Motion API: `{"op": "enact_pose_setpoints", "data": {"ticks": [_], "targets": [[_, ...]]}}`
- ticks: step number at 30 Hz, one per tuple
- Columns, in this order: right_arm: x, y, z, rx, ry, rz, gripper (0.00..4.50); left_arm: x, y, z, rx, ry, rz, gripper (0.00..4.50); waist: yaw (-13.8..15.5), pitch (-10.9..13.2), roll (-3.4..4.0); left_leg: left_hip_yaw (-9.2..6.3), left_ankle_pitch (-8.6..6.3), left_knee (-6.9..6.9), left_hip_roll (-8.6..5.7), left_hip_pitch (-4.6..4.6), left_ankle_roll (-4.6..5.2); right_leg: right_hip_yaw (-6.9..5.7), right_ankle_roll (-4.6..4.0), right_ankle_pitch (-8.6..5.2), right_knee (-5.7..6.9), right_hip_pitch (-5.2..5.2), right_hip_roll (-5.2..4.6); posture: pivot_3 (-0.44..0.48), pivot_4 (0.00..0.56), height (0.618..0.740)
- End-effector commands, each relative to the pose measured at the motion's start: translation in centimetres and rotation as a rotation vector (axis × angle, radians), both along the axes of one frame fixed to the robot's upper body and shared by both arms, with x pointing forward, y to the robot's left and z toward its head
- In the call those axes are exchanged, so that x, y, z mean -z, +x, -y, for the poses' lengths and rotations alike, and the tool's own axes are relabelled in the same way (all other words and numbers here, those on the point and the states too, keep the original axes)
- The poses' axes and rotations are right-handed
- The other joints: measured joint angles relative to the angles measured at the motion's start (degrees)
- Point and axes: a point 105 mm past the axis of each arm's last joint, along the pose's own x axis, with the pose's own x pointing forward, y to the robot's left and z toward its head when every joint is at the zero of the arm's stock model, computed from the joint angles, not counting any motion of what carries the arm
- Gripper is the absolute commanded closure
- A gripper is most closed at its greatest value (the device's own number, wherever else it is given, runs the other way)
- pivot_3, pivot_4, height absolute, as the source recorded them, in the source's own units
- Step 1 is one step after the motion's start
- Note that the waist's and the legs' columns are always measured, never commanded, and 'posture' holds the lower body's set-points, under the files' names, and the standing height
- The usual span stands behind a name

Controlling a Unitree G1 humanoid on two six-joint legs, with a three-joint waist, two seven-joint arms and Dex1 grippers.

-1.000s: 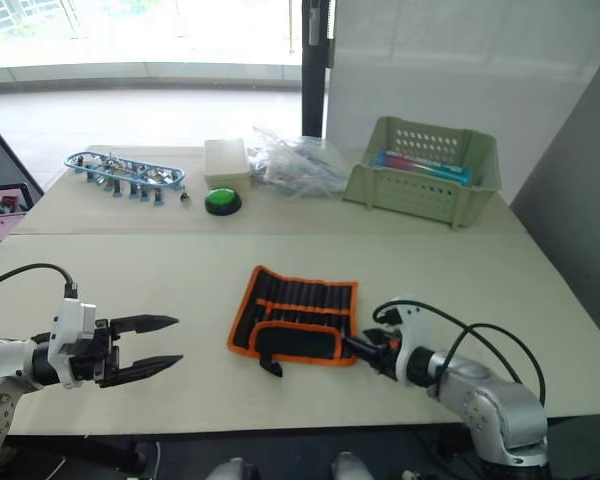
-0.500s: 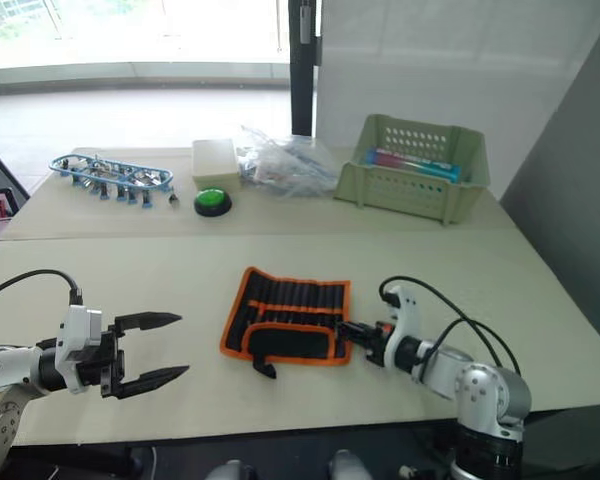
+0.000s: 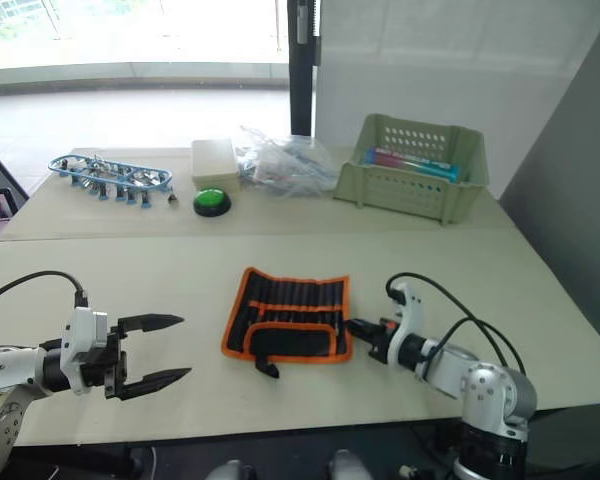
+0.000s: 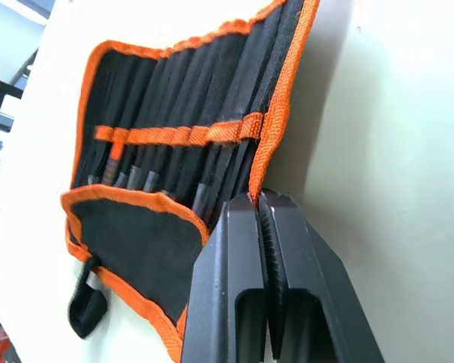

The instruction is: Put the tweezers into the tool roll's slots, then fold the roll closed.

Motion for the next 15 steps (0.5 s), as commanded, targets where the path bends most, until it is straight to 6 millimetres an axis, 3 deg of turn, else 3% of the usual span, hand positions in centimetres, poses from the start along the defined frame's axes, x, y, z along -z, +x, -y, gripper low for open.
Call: {"op": "enact_pose_setpoints", "data": {"ticks": [1, 4, 7, 15], "targets": [[-2.6, 0.4, 1.0, -0.004, 0.023, 0.08, 4.46, -0.5, 0.1, 0.0, 0.009, 0.011, 0.034, 0.0, 0.0, 0.0, 0.01, 0.0, 0.0, 0.0, 0.0, 0.0, 0.0, 0.0, 0.0, 0.0, 0.0, 0.0, 0.0, 0.0, 0.15, 0.738], [-4.4, 0.2, 0.0, -0.069, 0.059, 0.113, 4.46, -0.4, 0.3, 0.1, 0.006, 0.013, 0.035, 0.0, 0.0, 0.0, 0.0, 0.0, 0.0, -0.01, 0.0, 0.0, 0.0, 0.0, -0.04, 0.02, 0.01, 0.0, 0.01, 0.0, 0.15, 0.738], [-4.8, -0.3, -2.1, -0.127, 0.08, 0.118, 4.46, -0.3, 0.4, 0.1, 0.005, 0.014, 0.036, 0.0, -0.1, 0.0, 0.0, -0.02, 0.0, -0.01, 0.01, 0.0, 0.01, -0.01, -0.05, 0.03, 0.02, 0.0, 0.03, 0.0, 0.15, 0.738], [-2.0, -0.2, -6.8, -0.104, -0.003, 0.046, 4.46, -0.3, 0.5, 0.1, -0.001, 0.019, 0.037, 0.0, -0.2, 0.0, 0.02, -0.02, 0.0, -0.03, 0.02, -0.01, 0.0, 0.0, -0.16, 0.1, 0.04, -0.03, 0.03, 0.0, 0.15, 0.738]]}}
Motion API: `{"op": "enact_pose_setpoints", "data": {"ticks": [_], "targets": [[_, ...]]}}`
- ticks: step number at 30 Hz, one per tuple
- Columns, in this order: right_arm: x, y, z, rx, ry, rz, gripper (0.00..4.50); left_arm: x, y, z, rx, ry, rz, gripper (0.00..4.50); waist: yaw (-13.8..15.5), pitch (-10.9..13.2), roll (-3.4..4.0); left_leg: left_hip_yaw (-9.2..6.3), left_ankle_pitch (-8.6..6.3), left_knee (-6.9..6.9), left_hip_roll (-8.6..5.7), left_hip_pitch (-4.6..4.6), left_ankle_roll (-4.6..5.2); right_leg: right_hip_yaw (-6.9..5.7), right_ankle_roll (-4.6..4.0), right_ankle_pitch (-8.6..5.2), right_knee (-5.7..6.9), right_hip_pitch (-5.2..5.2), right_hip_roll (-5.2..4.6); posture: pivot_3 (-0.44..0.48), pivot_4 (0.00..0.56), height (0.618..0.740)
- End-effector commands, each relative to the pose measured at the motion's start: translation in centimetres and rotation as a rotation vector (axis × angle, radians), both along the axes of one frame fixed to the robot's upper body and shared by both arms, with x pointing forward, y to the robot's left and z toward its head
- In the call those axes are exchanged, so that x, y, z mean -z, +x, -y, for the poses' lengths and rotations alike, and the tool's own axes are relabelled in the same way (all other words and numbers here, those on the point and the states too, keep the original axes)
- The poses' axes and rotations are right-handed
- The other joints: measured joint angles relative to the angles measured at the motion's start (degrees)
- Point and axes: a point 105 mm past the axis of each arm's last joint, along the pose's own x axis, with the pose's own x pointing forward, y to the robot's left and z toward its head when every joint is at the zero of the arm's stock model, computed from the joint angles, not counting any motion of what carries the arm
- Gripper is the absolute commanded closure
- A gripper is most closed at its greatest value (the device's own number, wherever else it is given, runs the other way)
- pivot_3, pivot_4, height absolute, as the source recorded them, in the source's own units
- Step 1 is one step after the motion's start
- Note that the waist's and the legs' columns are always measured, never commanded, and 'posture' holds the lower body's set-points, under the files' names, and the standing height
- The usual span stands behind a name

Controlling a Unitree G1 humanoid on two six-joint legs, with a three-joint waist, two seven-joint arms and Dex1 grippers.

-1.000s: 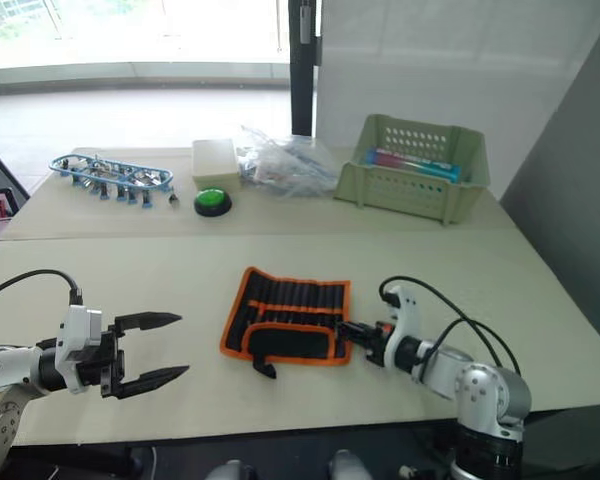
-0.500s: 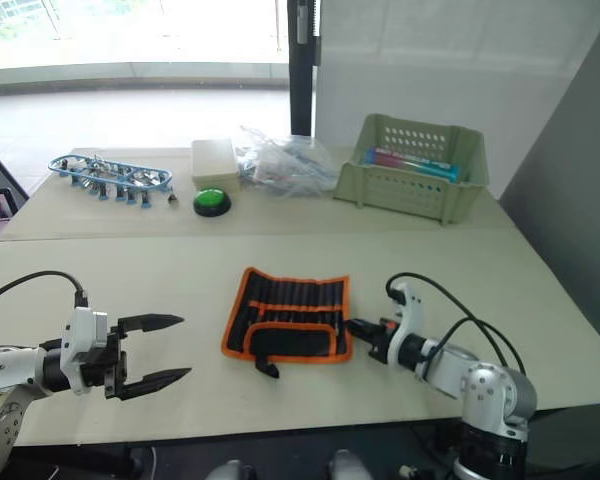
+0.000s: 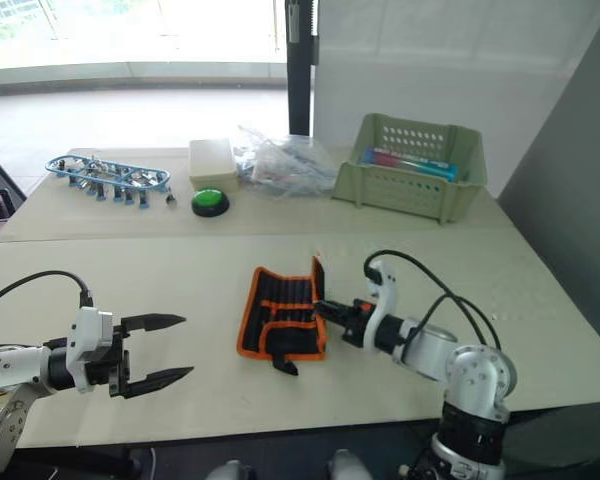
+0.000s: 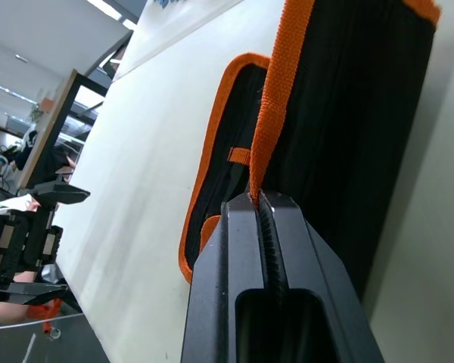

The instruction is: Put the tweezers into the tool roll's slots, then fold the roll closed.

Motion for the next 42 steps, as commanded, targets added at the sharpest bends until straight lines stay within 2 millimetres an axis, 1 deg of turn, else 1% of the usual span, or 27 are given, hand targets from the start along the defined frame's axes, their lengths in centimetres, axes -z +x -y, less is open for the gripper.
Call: {"op": "enact_pose_setpoints", "data": {"ticks": [1, 6, 9, 11, 12, 14, 16, 17, 18, 19, 21, 24, 27, 29, 30, 33, 37, 38, 42], "targets": [[0.8, 0.5, -1.0, 0.056, -0.075, 0.015, 4.46, -0.6, 0.2, 0.1, 0.005, 0.01, 0.037, 0.0, 0.0, 0.0, 0.0, 0.0, 0.0, 0.0, 0.0, 0.0, 0.0, 0.0, -0.02, 0.01, 0.0, 0.0, 0.0, 0.0, 0.15, 0.738], [2.8, 0.3, -2.4, 0.069, -0.124, -0.015, 4.46, -0.6, 0.2, 0.2, 0.001, 0.009, 0.04, 0.0, 0.2, 0.0, 0.0, 0.0, 0.0, 0.0, -0.01, -0.01, 0.0, -0.01, -0.03, 0.02, -0.02, 0.0, -0.02, 0.0, 0.15, 0.738], [5.1, 0.7, -2.4, 0.104, -0.204, -0.047, 4.46, -0.5, 0.3, 0.2, 0.0, 0.011, 0.039, 0.0, 0.1, 0.0, 0.0, 0.0, 0.0, 0.0, 0.0, 0.0, 0.0, -0.01, -0.05, 0.03, -0.01, 0.0, -0.02, 0.0, 0.15, 0.738], [5.7, 0.9, -2.2, 0.118, -0.217, -0.052, 4.46, -0.5, 0.3, 0.3, 0.002, 0.01, 0.038, 0.0, 0.0, 0.0, -0.02, 0.0, 0.0, 0.0, 0.0, 0.06, 0.0, -0.02, -0.05, 0.03, 0.01, 0.03, -0.01, 0.0, 0.15, 0.738], [5.5, 0.8, -2.3, 0.107, -0.201, -0.045, 3.91, -0.5, 0.3, 0.3, 0.002, 0.01, 0.038, 0.0, 0.0, 0.0, -0.04, 0.0, 0.0, 0.0, 0.0, 0.11, 0.0, -0.01, -0.04, 0.02, 0.01, 0.07, -0.01, 0.0, 0.15, 0.738], [4.5, 0.8, -2.6, 0.089, -0.141, -0.03, 3.28, -0.6, 0.3, 0.3, 0.002, 0.008, 0.036, 0.0, 0.0, 0.0, -0.03, 0.0, 0.0, 0.0, 0.0, 0.27, 0.0, -0.01, 0.05, -0.03, 0.03, 0.2, -0.01, 0.0, 0.15, 0.738], [2.8, 0.9, -2.8, 0.077, -0.071, 0.005, 2.66, -0.6, 0.4, 0.4, 0.004, 0.005, 0.034, 0.0, 0.1, 0.0, -0.03, 0.0, 0.01, 0.01, 0.01, 0.32, 0.0, -0.01, 0.18, -0.1, 0.04, 0.23, -0.01, 0.0, 0.15, 0.738], [1.9, 1.0, -2.7, 0.07, -0.031, 0.024, 2.27, -0.6, 0.4, 0.5, 0.004, 0.003, 0.031, 0.0, 0.1, 0.0, -0.02, 0.0, 0.03, 0.01, 0.01, 0.32, 0.02, -0.01, 0.2, -0.08, 0.05, 0.22, -0.01, 0.0, 0.15, 0.738], [0.7, 1.0, -2.6, 0.057, 0.003, 0.06, 1.89, -0.6, 0.4, 0.6, 0.006, -0.001, 0.027, 0.0, 0.2, 0.0, -0.02, 0.0, 0.06, 0.01, 0.0, 0.31, 0.03, -0.01, 0.21, -0.06, 0.06, 0.21, -0.01, 0.0, 0.15, 0.738], [-0.2, 1.0, -2.4, 0.041, 0.026, 0.092, 1.6, -0.6, 0.4, 0.7, 0.007, -0.005, 0.023, 0.0, 0.2, 0.0, -0.01, 0.0, 0.1, 0.01, 0.0, 0.3, 0.03, -0.01, 0.22, -0.04, 0.07, 0.2, -0.01, 0.0, 0.15, 0.738], [-1.9, 1.3, -1.5, 0.019, 0.02, 0.177, 1.6, -0.5, 0.5, 1.1, 0.006, -0.029, -0.002, 0.0, 0.3, 0.0, 0.01, 0.0, 0.14, 0.01, 0.0, 0.27, 0.03, -0.01, 0.24, -0.02, 0.06, 0.19, -0.02, 0.0, 0.15, 0.738], [-2.9, 1.7, -0.6, -0.031, -0.051, 0.293, 1.6, -0.2, 1.1, 1.7, -0.017, -0.075, -0.058, 0.0, 0.3, 0.0, 0.0, 0.01, 0.14, 0.02, -0.01, 0.24, 0.04, -0.01, 0.26, -0.02, 0.04, 0.18, -0.03, 0.0, 0.15, 0.738], [-2.6, 2.7, -0.3, -0.083, -0.102, 0.38, 1.6, 0.2, 1.8, 2.5, -0.042, -0.13, -0.117, 0.0, 0.1, 0.0, -0.01, 0.0, 0.14, -0.02, -0.01, 0.21, 0.04, -0.01, 0.25, -0.03, 0.05, 0.15, 0.01, 0.0, 0.15, 0.738], [-1.2, 3.4, -0.1, -0.124, -0.196, 0.436, 1.6, 0.6, 2.5, 3.2, -0.072, -0.165, -0.15, 0.0, 0.0, 0.0, -0.02, 0.0, 0.14, -0.03, 0.0, 0.21, 0.05, 0.0, 0.24, -0.02, 0.04, 0.14, 0.05, 0.0, 0.15, 0.738], [-0.4, 3.7, 0.0, -0.134, -0.239, 0.459, 1.84, 0.8, 2.7, 3.4, -0.082, -0.179, -0.166, 0.0, 0.0, 0.0, -0.02, 0.0, 0.14, -0.03, -0.01, 0.2, 0.05, 0.01, 0.24, -0.02, 0.04, 0.15, 0.04, 0.0, 0.15, 0.738], [1.3, 4.3, 0.3, -0.18, -0.314, 0.519, 2.76, 1.5, 3.4, 4.2, -0.124, -0.214, -0.23, 0.0, 0.1, 0.0, -0.03, 0.0, 0.14, -0.01, -0.03, 0.16, 0.04, 0.02, 0.13, 0.06, 0.03, 0.13, 0.04, 0.0, 0.15, 0.738], [2.2, 4.4, 0.4, -0.219, -0.364, 0.579, 4.22, 2.4, 4.0, 4.9, -0.166, -0.207, -0.281, 0.0, 0.2, 0.0, -0.04, 0.0, 0.14, 0.0, -0.04, 0.17, 0.04, 0.02, 0.02, 0.13, 0.04, 0.13, 0.04, 0.0, 0.15, 0.738], [2.4, 4.4, 0.4, -0.224, -0.368, 0.585, 4.47, 2.7, 4.2, 5.0, -0.18, -0.203, -0.292, 0.0, 0.2, 0.0, -0.03, 0.0, 0.14, 0.0, -0.04, 0.18, 0.04, 0.02, 0.03, 0.13, 0.05, 0.14, 0.04, 0.0, 0.15, 0.738], [3.4, 4.5, 0.6, -0.226, -0.401, 0.577, 4.47, 3.1, 4.8, 6.2, -0.192, -0.224, -0.334, 0.0, 0.3, 0.0, -0.04, 0.0, 0.14, 0.0, -0.04, 0.2, 0.04, 0.02, -0.04, 0.17, 0.09, 0.14, 0.04, 0.0, 0.15, 0.738]]}}
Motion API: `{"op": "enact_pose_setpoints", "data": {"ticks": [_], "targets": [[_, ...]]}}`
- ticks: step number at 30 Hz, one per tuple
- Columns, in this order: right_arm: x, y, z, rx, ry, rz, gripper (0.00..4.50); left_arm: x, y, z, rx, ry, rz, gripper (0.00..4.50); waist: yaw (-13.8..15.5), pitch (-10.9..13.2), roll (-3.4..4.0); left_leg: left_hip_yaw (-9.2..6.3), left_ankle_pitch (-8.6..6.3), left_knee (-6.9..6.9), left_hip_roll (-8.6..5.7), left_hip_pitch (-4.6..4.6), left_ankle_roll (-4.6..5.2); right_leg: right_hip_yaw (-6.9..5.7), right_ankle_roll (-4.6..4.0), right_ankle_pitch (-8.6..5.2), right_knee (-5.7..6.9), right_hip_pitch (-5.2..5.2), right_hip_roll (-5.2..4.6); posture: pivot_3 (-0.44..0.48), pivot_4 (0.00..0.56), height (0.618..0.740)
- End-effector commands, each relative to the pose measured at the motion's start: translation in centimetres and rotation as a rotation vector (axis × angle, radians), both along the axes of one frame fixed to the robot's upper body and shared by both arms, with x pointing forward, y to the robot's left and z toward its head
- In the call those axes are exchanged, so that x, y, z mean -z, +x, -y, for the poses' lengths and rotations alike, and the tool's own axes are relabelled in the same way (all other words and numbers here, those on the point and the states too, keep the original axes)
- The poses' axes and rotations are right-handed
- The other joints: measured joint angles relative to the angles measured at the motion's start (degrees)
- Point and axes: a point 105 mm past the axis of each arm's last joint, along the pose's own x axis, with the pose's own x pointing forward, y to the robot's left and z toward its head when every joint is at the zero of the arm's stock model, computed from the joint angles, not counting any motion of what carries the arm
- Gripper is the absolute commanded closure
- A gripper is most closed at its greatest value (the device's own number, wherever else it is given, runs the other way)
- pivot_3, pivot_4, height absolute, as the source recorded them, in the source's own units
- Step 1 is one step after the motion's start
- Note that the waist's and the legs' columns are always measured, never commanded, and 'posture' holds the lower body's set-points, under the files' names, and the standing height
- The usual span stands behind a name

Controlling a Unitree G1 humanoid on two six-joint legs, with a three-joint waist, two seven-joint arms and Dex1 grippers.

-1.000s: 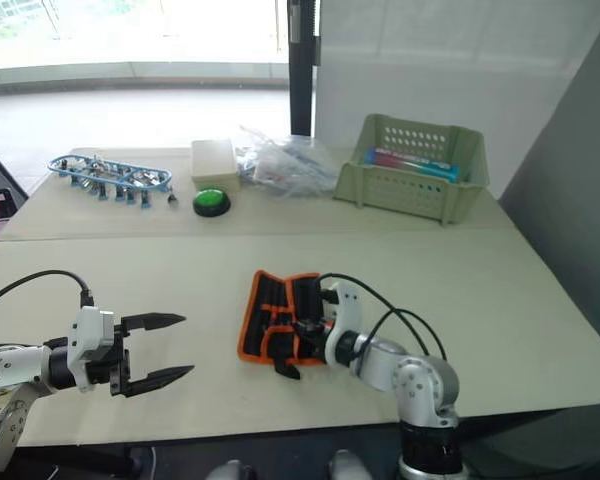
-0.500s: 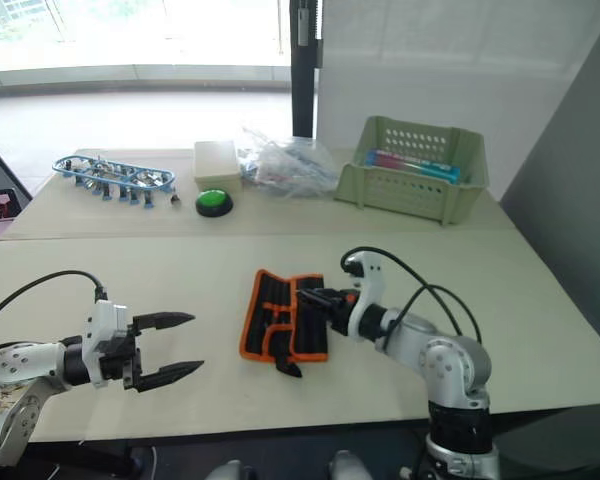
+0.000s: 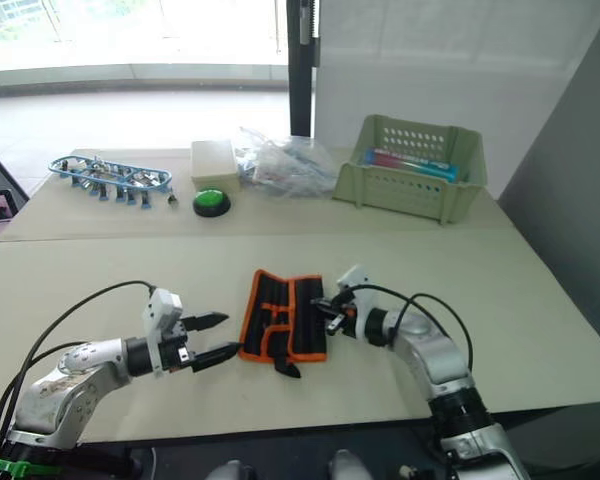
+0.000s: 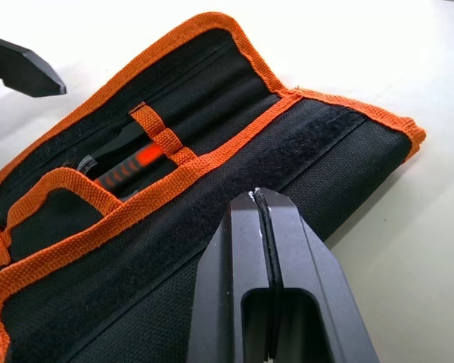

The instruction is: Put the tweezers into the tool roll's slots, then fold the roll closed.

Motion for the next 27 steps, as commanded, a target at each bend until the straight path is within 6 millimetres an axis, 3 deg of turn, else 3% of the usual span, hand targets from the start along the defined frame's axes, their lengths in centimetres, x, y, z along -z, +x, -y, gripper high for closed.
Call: {"op": "enact_pose_setpoints", "data": {"ticks": [1, 8, 15, 22, 27], "targets": [[0.3, 0.2, 0.1, 0.01, -0.026, 0.021, 4.47, 0.1, 0.6, 1.1, -0.006, 0.013, -0.017, 0.0, 0.1, 0.0, -0.01, 0.0, 0.0, 0.01, 0.0, 0.0, 0.0, 0.0, 0.0, 0.0, 0.02, 0.01, 0.0, 0.0, 0.15, 0.738], [1.1, 0.2, 0.1, 0.036, -0.051, 0.01, 4.47, 1.8, 0.3, 1.8, -0.002, -0.008, -0.16, 0.0, 0.0, 0.0, -0.01, -0.02, 0.01, 0.02, -0.02, 0.14, -0.01, 0.01, -0.01, 0.01, 0.12, 0.09, 0.01, 0.0, 0.15, 0.738], [1.1, -0.1, -0.2, 0.037, -0.052, 0.012, 4.5, 0.1, 0.8, 1.6, -0.024, -0.141, -0.194, 2.13, 0.0, 0.0, -0.02, -0.02, 0.0, 0.01, -0.01, 0.65, -0.01, 0.01, 0.31, -0.2, 0.01, 0.65, 0.0, 0.0, 0.15, 0.738], [1.4, -0.4, -0.5, 0.043, -0.042, 0.0, 4.5, 0.4, 0.8, 1.2, -0.036, -0.109, -0.198, 4.47, -0.1, 0.0, -0.02, -0.03, 0.0, 0.01, -0.02, 0.66, -0.01, 0.01, 0.28, -0.18, 0.01, 0.66, 0.0, 0.0, 0.15, 0.738], [1.5, -0.7, -0.8, 0.038, -0.04, -0.004, 4.5, 0.4, 1.1, 1.2, -0.045, -0.096, -0.183, 4.47, -0.1, 0.0, -0.02, -0.04, 0.0, 0.01, -0.02, 0.67, -0.02, 0.01, 0.28, -0.19, 0.01, 0.66, 0.0, 0.0, 0.15, 0.738]]}}
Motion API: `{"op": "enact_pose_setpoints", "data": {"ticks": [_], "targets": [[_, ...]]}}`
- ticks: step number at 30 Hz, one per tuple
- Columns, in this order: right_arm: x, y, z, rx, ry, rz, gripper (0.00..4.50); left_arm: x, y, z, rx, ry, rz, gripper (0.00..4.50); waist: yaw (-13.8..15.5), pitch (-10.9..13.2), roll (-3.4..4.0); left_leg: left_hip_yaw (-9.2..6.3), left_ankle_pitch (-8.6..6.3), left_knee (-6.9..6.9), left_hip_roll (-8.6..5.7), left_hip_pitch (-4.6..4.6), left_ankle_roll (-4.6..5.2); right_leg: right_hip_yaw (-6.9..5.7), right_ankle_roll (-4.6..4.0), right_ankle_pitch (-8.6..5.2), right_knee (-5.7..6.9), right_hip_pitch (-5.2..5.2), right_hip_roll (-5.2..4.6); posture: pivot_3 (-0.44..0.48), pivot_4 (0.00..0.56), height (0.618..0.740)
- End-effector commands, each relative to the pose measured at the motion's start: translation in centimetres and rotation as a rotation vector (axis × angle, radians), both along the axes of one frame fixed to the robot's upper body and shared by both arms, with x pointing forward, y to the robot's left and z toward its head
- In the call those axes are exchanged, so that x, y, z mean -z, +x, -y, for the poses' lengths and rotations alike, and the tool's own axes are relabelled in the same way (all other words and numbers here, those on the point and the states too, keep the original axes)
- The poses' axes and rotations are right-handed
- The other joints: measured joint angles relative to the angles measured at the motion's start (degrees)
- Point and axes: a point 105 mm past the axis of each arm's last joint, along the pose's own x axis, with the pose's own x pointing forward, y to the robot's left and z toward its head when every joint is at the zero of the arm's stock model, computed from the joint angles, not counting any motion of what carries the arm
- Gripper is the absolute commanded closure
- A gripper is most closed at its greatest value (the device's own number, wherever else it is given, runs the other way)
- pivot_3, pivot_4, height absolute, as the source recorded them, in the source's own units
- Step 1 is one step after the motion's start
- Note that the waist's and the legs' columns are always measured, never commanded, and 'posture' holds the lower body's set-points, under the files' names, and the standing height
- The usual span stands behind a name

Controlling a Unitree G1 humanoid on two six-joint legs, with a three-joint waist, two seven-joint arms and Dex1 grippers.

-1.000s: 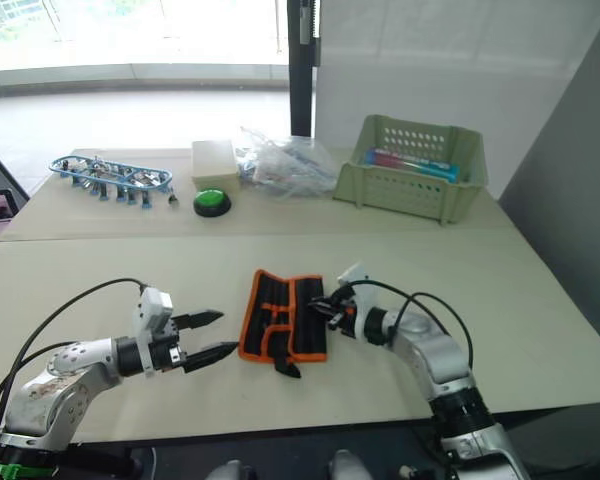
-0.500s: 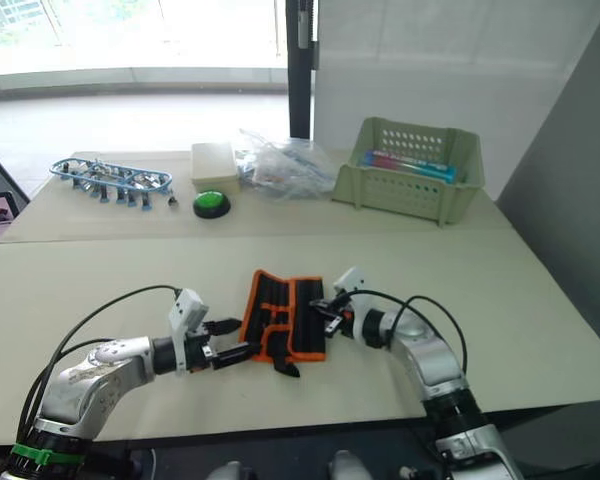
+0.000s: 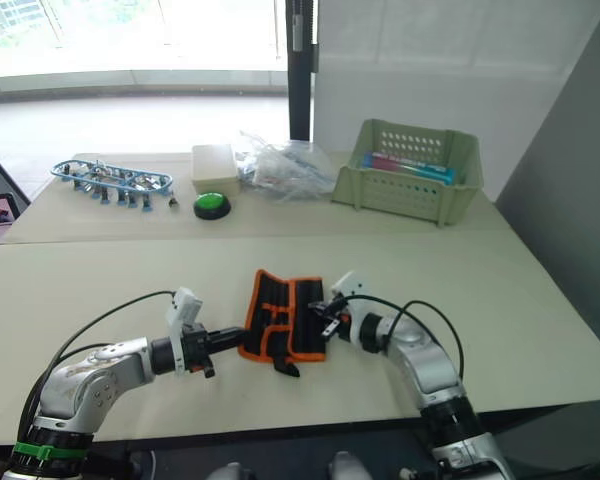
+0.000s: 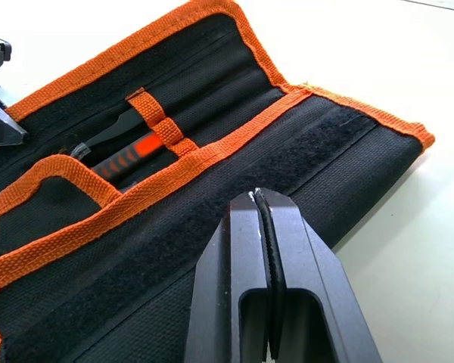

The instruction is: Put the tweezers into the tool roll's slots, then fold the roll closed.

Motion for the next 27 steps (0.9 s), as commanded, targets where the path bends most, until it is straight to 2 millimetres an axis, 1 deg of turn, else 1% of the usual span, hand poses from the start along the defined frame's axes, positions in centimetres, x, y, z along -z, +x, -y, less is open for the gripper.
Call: {"op": "enact_pose_setpoints", "data": {"ticks": [1, 4, 9, 11, 13, 15, 18, 23, 27], "targets": [[0.6, -0.4, -0.4, -0.009, -0.005, -0.026, 4.5, -0.9, 0.5, -0.3, -0.009, 0.026, 0.055, 4.47, 0.0, 0.0, 0.0, 0.0, 0.0, 0.0, 0.0, 0.0, 0.0, 0.0, 0.0, 0.0, 0.0, 0.0, 0.0, 0.0, 0.15, 0.738], [0.6, -0.5, -0.8, -0.015, -0.005, -0.025, 4.5, -1.3, 0.8, -0.6, -0.017, 0.028, 0.072, 4.47, 0.0, 0.0, 0.0, 0.0, 0.0, 0.0, 0.0, 0.01, 0.0, 0.0, 0.0, 0.0, 0.0, 0.0, 0.0, 0.0, 0.15, 0.738], [1.2, -0.6, -1.9, -0.023, -0.014, -0.028, 4.5, -3.1, 1.2, -2.5, -0.012, 0.04, 0.117, 4.47, -0.4, 0.0, 0.0, -0.01, 0.0, -0.01, 0.01, 0.02, 0.0, 0.01, 0.01, -0.01, 0.01, -0.02, 0.04, 0.0, 0.15, 0.738], [1.8, -0.5, -2.1, -0.001, -0.022, -0.037, 4.5, -3.7, 1.0, -3.2, 0.02, 0.046, 0.126, 4.47, -0.7, 0.0, 0.0, -0.03, 0.0, -0.02, 0.04, 0.02, 0.0, 0.01, 0.0, -0.01, 0.01, -0.03, 0.08, 0.0, 0.15, 0.738], [2.4, -0.1, -1.9, 0.047, -0.03, -0.04, 4.5, -4.4, 0.3, -3.8, 0.073, 0.062, 0.129, 4.47, -1.3, 0.0, -0.02, -0.05, 0.0, -0.05, 0.05, 0.02, 0.0, -0.01, -0.02, -0.02, 0.01, -0.04, 0.09, 0.0, 0.15, 0.738], [2.5, 0.2, -1.8, 0.072, -0.024, -0.034, 4.5, -4.7, 0.0, -3.9, 0.118, 0.086, 0.138, 4.47, -1.6, 0.0, -0.02, -0.06, 0.0, -0.07, 0.06, 0.04, 0.0, 0.01, -0.03, -0.03, 0.01, -0.04, 0.09, 0.0, 0.15, 0.738], [2.3, 0.4, -2.1, 0.074, -0.013, -0.024, 4.5, -4.9, 0.5, -3.1, 0.166, 0.113, 0.155, 4.47, -1.3, 0.0, -0.02, -0.06, 0.0, -0.08, 0.06, 0.05, 0.0, 0.0, -0.03, -0.04, 0.03, -0.03, 0.09, 0.0, 0.15, 0.738], [2.1, 0.4, -2.5, 0.06, -0.016, -0.014, 4.5, -5.5, 1.1, 0.3, 0.24, 0.091, 0.18, 4.47, -1.1, 0.0, -0.03, -0.06, 0.0, -0.05, 0.03, 0.08, -0.01, 0.0, -0.02, -0.03, 0.01, 0.05, 0.07, 0.0, 0.15, 0.738], [1.9, 0.3, -2.7, 0.056, -0.015, -0.009, 4.5, -4.5, 1.7, 2.5, 0.255, 0.103, 0.153, 4.47, -0.9, 0.0, -0.03, -0.06, 0.0, -0.04, 0.02, 0.1, -0.01, 0.01, -0.01, -0.03, 0.02, 0.09, 0.08, 0.0, 0.15, 0.738]]}}
